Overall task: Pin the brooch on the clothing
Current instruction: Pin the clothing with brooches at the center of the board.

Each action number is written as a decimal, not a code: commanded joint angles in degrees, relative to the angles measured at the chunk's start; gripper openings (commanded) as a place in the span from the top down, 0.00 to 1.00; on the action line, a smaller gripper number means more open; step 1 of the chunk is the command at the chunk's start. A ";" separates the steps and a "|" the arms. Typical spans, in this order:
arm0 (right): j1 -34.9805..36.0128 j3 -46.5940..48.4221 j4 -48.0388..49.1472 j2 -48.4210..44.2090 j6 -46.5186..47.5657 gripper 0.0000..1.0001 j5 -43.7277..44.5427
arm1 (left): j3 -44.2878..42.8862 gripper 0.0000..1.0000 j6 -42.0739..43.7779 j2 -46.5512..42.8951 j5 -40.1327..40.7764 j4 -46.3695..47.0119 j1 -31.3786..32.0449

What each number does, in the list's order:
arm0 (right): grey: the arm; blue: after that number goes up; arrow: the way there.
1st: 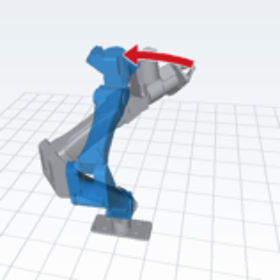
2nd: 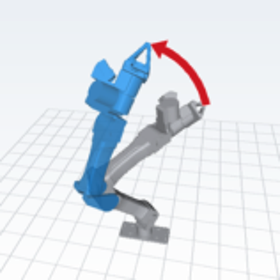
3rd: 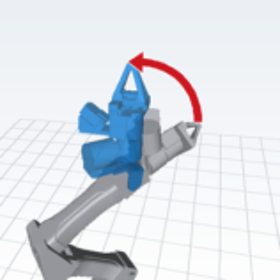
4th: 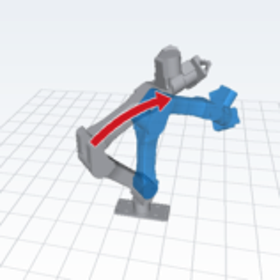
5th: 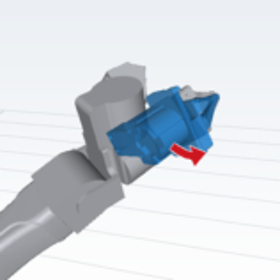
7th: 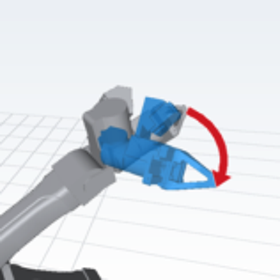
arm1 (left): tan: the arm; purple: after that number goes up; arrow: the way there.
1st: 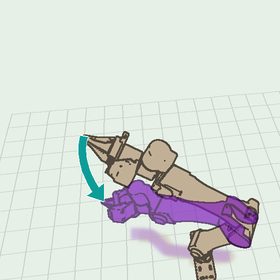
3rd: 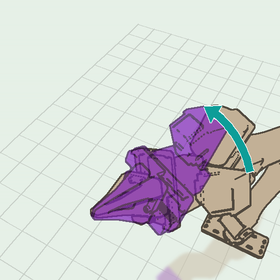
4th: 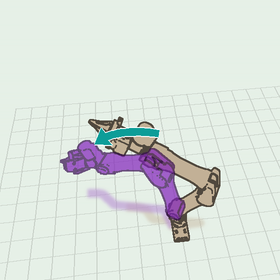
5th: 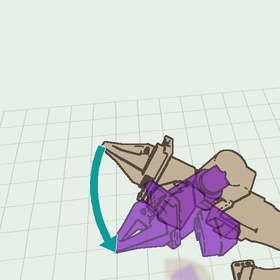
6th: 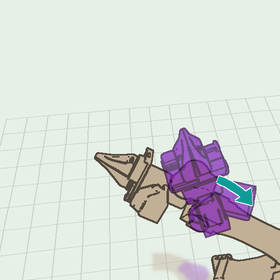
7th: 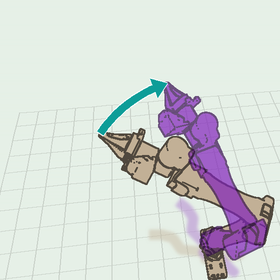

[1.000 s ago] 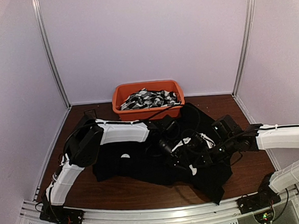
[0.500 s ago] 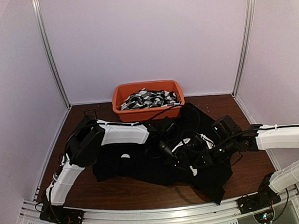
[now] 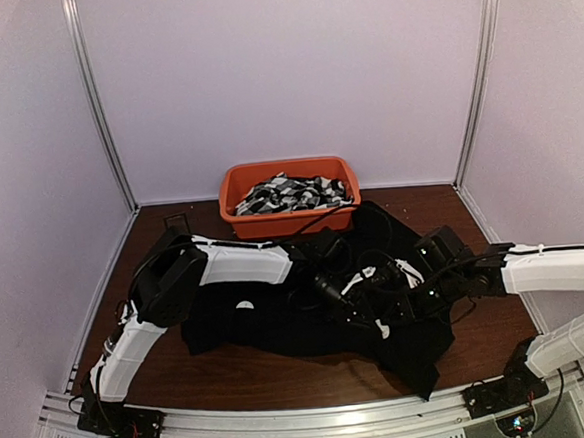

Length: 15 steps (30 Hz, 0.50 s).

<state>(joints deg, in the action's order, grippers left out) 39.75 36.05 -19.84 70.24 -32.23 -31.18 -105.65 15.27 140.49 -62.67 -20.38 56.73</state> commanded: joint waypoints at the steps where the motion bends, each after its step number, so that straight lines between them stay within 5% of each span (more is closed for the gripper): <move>1: 0.05 -0.52 5.00 -2.49 -2.86 1.00 5.58 | -1.88 1.00 -7.54 0.92 5.94 5.05 2.04; 15: 1.03 -0.59 3.90 -4.98 -4.21 1.00 9.47 | -2.70 1.00 -7.39 -0.03 10.59 -0.26 3.24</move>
<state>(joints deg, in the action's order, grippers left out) 40.51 34.85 -19.86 66.92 -33.63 -24.99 -106.61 7.16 140.57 -58.59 -17.85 57.19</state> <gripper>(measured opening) 0.006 0.076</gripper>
